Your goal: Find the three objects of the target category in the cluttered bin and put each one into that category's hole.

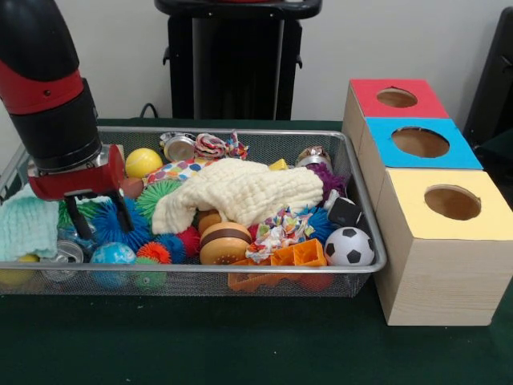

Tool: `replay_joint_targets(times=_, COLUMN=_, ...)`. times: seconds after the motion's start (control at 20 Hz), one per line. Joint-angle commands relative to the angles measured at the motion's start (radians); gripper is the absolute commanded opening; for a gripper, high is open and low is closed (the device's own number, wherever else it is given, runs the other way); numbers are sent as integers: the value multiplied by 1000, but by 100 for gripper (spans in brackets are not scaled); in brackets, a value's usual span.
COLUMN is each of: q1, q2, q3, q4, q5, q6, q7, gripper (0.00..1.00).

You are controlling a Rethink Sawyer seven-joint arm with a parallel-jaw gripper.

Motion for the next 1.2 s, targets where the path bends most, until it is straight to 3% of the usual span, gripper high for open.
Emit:
replay_joint_targets(times=0.05, q1=9, q2=-16, q3=-32, q4=-22, q5=-55, q6=143, q7=-240, gripper=100)
replay_joint_targets(times=0.3, q1=3, q2=-30, q3=-3, q4=-8, q5=-82, q6=146, q7=-321, gripper=100)
replay_joint_targets(times=0.45, q1=1, q2=-7, q3=59, q4=-38, q5=-108, q6=158, q7=-468, gripper=100)
replay_joint_targets(times=0.65, q1=-2, q2=-10, q3=112, q4=-43, q5=-130, q6=155, q7=-569, gripper=100)
replay_joint_targets(times=1.2, q1=-7, q2=-30, q3=145, q4=-21, q5=-138, q6=121, q7=-703, gripper=100)
